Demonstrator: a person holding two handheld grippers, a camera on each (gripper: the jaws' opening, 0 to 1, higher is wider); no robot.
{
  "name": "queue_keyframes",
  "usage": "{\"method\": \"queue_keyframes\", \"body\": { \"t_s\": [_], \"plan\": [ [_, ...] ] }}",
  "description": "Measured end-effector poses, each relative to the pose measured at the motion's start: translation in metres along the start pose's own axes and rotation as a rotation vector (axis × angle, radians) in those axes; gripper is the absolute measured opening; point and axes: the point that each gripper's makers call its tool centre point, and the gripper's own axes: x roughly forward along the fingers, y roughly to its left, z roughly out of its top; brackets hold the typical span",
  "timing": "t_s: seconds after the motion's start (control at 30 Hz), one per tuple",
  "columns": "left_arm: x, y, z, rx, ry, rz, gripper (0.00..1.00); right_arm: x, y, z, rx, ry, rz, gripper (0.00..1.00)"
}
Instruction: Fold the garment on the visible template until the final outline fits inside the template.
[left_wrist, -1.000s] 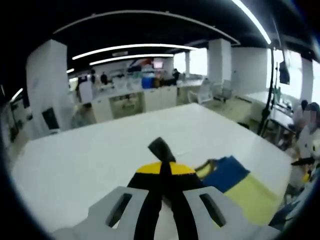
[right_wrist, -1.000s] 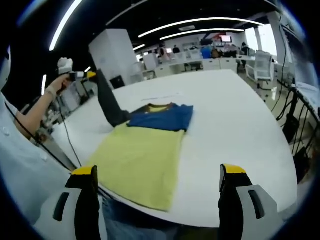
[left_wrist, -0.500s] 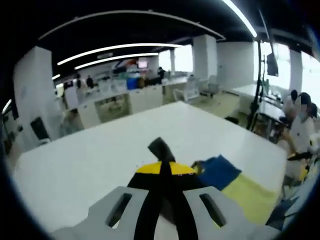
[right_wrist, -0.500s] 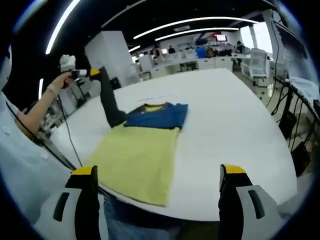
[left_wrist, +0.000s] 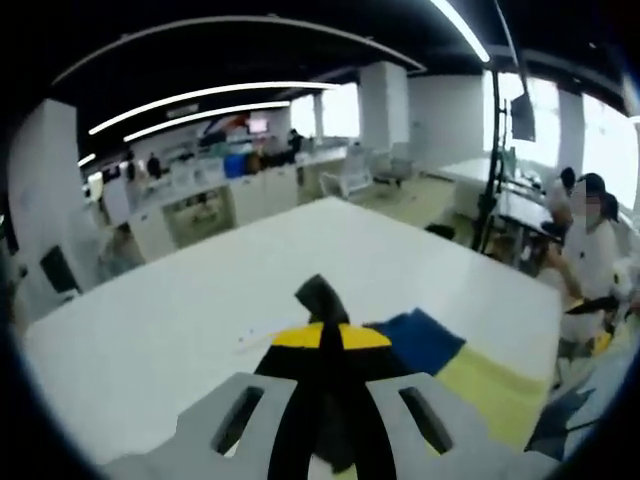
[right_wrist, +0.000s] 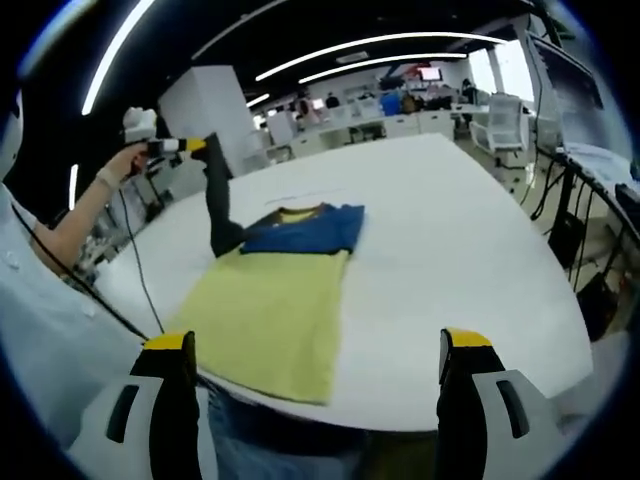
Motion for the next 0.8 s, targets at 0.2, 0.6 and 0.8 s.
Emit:
{"method": "queue_keyframes", "body": {
  "t_s": [0.2,0.6,0.8],
  "plan": [
    [0.012,-0.016,-0.003,0.010,0.007,-0.039,0.00,-0.004,-0.003,-0.002,0.010,-0.005,-0.014,1.00],
    [0.038,-0.049,-0.007,0.028,0.030,-0.128,0.00,-0.014,-0.009,-0.009,0.026,-0.004,-0.042,1.00],
    [0.052,-0.059,-0.017,0.030,0.056,-0.157,0.00,-0.018,-0.009,-0.014,0.038,-0.002,-0.053,1.00]
  ]
}}
